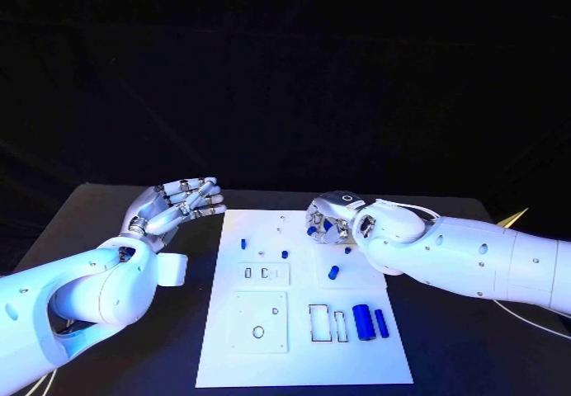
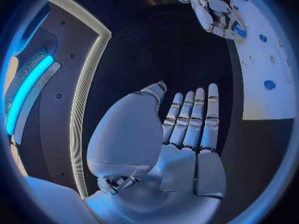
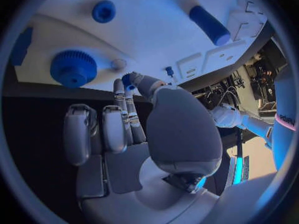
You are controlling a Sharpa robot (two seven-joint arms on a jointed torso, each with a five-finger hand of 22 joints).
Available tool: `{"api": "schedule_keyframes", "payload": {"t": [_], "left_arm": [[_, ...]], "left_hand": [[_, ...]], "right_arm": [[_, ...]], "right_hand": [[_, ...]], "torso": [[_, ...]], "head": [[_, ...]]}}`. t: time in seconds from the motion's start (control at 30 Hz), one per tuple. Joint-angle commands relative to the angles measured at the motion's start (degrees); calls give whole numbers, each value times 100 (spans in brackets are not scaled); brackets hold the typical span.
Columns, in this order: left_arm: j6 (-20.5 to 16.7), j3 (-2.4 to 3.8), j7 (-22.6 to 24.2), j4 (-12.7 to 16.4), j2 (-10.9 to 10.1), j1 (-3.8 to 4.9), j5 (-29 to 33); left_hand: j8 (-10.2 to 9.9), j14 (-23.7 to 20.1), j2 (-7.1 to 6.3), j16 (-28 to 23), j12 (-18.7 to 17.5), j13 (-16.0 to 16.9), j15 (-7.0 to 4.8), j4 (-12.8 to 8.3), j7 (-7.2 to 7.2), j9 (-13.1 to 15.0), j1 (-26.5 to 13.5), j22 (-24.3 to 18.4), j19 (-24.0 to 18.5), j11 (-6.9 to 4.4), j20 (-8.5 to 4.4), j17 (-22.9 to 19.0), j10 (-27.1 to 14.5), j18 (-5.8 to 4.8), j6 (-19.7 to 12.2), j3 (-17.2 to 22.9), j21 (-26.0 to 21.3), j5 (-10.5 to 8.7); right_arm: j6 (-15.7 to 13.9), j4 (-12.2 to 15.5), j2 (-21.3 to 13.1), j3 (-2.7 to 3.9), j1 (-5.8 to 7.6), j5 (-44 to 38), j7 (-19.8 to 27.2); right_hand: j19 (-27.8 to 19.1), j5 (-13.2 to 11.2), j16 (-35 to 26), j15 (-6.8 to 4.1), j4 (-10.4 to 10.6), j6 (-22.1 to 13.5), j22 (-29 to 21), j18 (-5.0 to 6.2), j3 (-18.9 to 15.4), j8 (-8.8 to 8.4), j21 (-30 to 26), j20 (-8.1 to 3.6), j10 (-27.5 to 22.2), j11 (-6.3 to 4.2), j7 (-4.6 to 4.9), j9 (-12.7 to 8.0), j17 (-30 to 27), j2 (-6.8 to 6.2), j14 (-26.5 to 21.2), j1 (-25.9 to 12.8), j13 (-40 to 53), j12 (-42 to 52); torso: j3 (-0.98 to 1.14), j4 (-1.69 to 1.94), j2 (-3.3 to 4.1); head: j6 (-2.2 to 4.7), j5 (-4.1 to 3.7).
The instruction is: Assemble the parts on the task board
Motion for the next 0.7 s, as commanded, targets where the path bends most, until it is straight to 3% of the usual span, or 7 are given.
{"api": "schedule_keyframes", "payload": {"t": [0.03, 0.3, 0.47, 0.7], "left_arm": [[120, 6, 5, -10, 3, 12, -32], [130, 6, -17, -28, 7, 20, -32], [136, 6, -21, -27, 21, 23, -32], [141, 6, -25, -28, 39, 26, -32]], "left_hand": [[12, 27, -38, 9, -31, -4, -8, -12, 188, 3, 7, 5, 28, -1, 3, 12, 15, 72, 7, 40, 29, -37], [7, 21, -39, 4, -37, -5, -6, -19, 190, 2, 14, 6, 29, 2, 2, 15, 8, 71, 1, 47, 32, -39], [7, 21, -39, 4, -37, -5, -6, -19, 190, 2, 14, 6, 29, 2, 2, 15, 8, 71, 1, 47, 32, -39], [6, 17, -40, 0, -39, -6, -5, -21, 192, 1, 16, 6, 28, 4, 2, 17, 6, 70, -2, 50, 33, -40]], "right_arm": [[-304, 78, 13, 19, 31, -9, -206], [-488, -95, 244, 36, 73, -13, -386], [-568, -333, 486, 40, 80, -40, -462], [-639, -585, 766, 42, 78, -69, -440]], "right_hand": [[18, 9, 34, -34, -8, 68, 65, -99, 18, 65, 24, -38, 40, -5, -32, 191, -6, 84, 258, 25, 15, 13], [18, 0, 36, -36, -3, 57, 75, -100, 16, 83, 30, -42, 44, -7, -35, 223, -11, 85, 257, -1, 21, 7], [27, 1, 45, -35, 3, 30, 101, -105, 15, 84, 46, -42, 33, -3, -29, 242, -4, 77, 258, -25, 23, -6], [29, 16, 52, -34, -6, 15, 112, -107, 27, 88, 52, -43, 27, -3, -27, 259, 4, 83, 260, -21, 26, -15]], "torso": [[-5, 0, 12], [-15, 27, 28], [-18, 32, 36], [-26, 66, 49]], "head": [[34, -13], [53, -33], [67, -22], [51, -15]]}}
